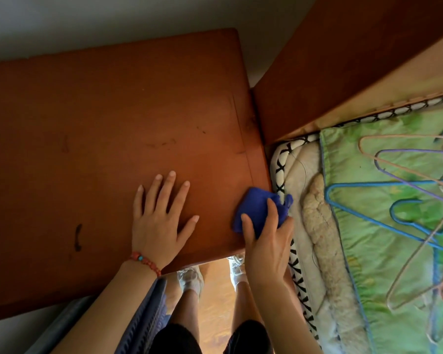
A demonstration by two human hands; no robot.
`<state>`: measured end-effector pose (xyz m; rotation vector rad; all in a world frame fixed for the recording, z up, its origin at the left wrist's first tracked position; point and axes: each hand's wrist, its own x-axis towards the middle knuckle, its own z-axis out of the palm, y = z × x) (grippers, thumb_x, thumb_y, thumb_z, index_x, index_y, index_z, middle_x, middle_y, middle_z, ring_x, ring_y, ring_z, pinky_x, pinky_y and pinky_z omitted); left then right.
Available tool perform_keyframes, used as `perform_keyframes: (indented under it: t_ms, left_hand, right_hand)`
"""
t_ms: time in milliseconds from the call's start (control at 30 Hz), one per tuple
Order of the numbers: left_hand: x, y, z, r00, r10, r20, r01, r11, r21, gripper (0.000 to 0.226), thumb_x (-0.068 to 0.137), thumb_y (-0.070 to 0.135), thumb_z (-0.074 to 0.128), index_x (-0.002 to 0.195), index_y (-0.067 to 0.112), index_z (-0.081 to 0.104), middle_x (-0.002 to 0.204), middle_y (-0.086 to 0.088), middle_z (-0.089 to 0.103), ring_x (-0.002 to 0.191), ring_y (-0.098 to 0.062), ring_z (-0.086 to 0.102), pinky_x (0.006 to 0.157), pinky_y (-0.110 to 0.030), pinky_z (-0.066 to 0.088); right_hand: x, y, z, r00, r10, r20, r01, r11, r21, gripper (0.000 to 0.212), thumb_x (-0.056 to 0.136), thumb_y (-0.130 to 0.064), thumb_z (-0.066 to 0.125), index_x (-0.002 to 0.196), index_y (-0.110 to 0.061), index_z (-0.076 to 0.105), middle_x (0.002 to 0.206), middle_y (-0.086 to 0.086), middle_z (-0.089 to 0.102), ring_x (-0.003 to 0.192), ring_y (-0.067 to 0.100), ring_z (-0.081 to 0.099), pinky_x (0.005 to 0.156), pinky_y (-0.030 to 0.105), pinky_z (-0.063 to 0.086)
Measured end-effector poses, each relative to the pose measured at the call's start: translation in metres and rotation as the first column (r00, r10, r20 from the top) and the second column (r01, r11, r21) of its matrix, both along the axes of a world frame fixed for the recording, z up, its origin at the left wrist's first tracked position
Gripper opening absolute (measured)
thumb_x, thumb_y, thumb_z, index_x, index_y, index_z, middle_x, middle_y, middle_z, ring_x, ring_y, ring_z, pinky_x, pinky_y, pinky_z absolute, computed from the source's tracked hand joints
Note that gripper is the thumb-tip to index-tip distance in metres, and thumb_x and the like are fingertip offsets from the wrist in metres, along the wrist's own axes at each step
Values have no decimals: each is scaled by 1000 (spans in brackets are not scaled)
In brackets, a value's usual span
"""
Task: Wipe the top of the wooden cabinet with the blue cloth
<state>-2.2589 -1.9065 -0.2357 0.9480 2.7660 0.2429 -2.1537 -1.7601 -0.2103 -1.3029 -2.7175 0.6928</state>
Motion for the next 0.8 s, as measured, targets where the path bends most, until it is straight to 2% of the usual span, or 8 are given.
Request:
perform_keyframes:
  t_ms: [100, 200, 300, 467, 533, 667, 800]
  left_hand:
    - [0, 0, 0, 1000, -5, 2, 5, 1000, 1, 60, 87, 50, 37, 136, 16, 37, 142, -17, 38, 129, -36, 32, 105, -55, 19]
    - [-1, 0, 0, 1000, -5, 7, 5, 1000, 4, 60, 86, 50, 38, 135, 16, 39, 141, -18, 39, 128, -36, 32, 105, -54, 19]
    - [-4, -2, 1, 999, -22, 24, 22, 1000, 10, 60, 85, 50, 38, 134, 16, 40, 140, -17, 40, 128, -35, 32, 104, -54, 20]
    - [-19, -1, 5, 998, -31, 52, 31, 1000, 5, 61, 84, 51, 37, 134, 17, 38, 141, -16, 39, 129, -33, 31, 104, -54, 22]
    - [-29, 2, 5, 999, -9, 46, 9, 1000, 2, 61, 84, 52, 37, 134, 17, 38, 141, -17, 39, 129, -34, 31, 103, -55, 22]
    - [-51, 12, 1, 998, 50, 29, -49, 999, -13, 63, 84, 53, 37, 135, 15, 41, 141, -18, 38, 130, -36, 30, 104, -55, 20]
    - [-59, 18, 0, 997, 79, 24, -79, 997, -10, 63, 85, 53, 36, 135, 15, 41, 142, -18, 37, 131, -35, 29, 104, -55, 19]
  right_hand:
    - [-36, 13, 0, 999, -8, -31, 6, 999, -34, 54, 82, -35, 63, 124, -5, 47, 106, 28, 48, 89, 45, 52, 63, 43, 49]
    - [-72, 25, -4, 998, 22, -58, -26, 998, -53, 55, 84, -37, 59, 129, -9, 44, 117, 25, 43, 98, 41, 50, 69, 41, 46]
    - [-62, 21, -5, 997, 11, -82, -19, 995, -95, 56, 85, -42, 56, 132, -14, 40, 120, 24, 42, 100, 41, 50, 74, 42, 47]
    - [-29, 8, 0, 994, 66, -86, -71, 995, -66, 56, 81, -48, 46, 125, -13, 46, 102, 23, 50, 80, 38, 56, 62, 34, 45]
    - [-51, 17, -1, 991, 95, -96, -100, 994, -51, 57, 81, -48, 44, 123, -11, 48, 101, 22, 49, 80, 37, 55, 62, 32, 42]
    - [-113, 36, -7, 978, 154, -140, -150, 988, 42, 53, 83, -44, 51, 122, -8, 51, 98, 24, 51, 80, 37, 53, 61, 36, 47]
    - [-107, 31, -4, 987, 126, -101, -124, 992, 29, 53, 84, -42, 56, 126, -10, 47, 101, 23, 50, 84, 36, 53, 65, 39, 49]
